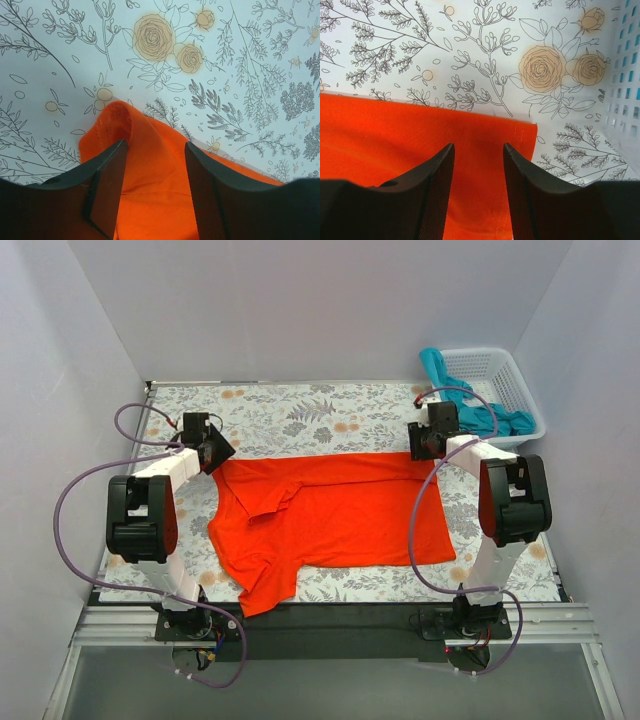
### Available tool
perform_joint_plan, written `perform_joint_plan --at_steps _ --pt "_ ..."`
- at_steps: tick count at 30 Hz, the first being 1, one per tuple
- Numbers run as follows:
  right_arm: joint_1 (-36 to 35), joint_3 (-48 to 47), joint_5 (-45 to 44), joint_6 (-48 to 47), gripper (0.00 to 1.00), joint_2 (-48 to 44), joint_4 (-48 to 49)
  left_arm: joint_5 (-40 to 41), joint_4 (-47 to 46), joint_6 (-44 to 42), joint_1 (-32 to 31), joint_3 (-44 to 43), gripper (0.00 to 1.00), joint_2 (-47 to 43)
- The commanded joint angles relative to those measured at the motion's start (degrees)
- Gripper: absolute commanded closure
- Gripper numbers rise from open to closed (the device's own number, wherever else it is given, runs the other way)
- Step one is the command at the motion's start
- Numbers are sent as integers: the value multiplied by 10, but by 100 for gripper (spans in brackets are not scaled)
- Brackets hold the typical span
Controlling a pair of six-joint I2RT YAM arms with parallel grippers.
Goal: Fold and stack the t-shirts
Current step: Fold the tshirt
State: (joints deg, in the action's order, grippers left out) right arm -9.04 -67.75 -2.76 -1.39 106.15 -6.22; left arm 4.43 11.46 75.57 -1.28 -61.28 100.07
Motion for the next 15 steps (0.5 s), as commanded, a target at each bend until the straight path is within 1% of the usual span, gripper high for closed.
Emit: perform_joint_plan --at_steps 1,9,11,15 --pt "7 -25 12 9 50 12 16 -9 -18 -7 2 11 52 1" --pt "23 -29 23 26 53 42 23 8 -21 -7 3 18 53 19" --pt "24 -30 40 27 54 48 23 8 -20 -8 4 14 54 19" --pt "26 -28 44 29 54 53 25 20 -21 -11 5 18 53 10"
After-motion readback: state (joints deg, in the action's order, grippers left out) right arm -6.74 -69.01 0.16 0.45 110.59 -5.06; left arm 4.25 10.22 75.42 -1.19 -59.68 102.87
